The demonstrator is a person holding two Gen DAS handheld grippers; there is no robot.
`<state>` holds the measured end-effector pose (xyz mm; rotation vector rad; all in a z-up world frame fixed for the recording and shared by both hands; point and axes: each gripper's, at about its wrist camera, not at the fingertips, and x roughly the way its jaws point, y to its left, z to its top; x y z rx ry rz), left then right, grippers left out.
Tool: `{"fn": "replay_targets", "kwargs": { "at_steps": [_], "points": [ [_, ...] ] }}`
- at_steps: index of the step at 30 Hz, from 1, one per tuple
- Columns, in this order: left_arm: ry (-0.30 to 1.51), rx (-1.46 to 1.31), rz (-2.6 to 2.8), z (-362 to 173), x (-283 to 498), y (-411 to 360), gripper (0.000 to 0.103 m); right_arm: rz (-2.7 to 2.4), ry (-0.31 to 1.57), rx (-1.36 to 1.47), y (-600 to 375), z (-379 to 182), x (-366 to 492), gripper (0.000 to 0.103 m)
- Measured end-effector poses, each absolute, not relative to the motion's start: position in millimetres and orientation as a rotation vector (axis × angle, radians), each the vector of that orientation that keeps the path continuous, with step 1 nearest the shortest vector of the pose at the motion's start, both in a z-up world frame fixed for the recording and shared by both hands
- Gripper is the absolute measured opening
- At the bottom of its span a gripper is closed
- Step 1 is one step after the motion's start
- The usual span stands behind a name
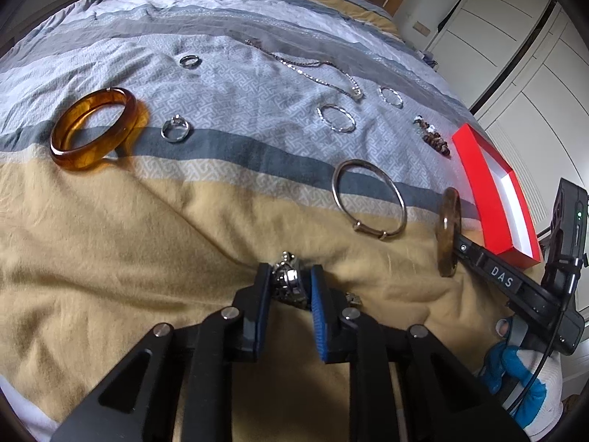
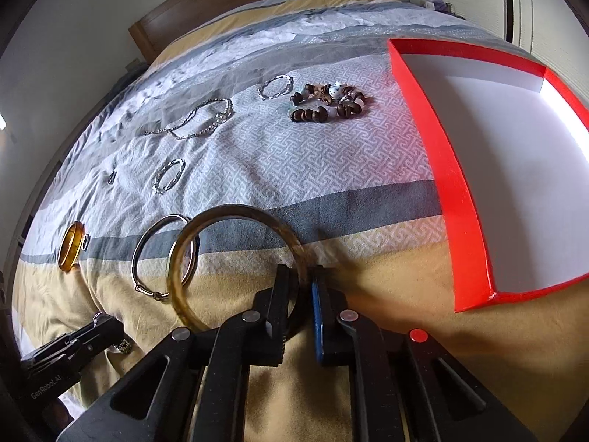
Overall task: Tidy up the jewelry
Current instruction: 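Carry the watch with the left gripper while the right gripper carries the bangle into the red box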
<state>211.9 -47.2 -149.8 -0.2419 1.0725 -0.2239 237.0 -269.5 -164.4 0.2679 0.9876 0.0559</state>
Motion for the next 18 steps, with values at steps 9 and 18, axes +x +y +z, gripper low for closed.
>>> {"fn": "replay_targets", "kwargs": {
  "at_steps": [9, 18],
  "points": [
    [1.009, -0.225, -0.227, -116.7, 186.7, -41.8, 0.019, 0.070, 0.922, 0.153, -256.2, -124.2, 199.1, 0.008],
    [0.943, -0.199, -0.220, -74.4, 144.0, -36.4, 0.019, 0.067, 0.850, 0.152, -261.2, -73.5, 151.8, 0.008]
  ]
}}
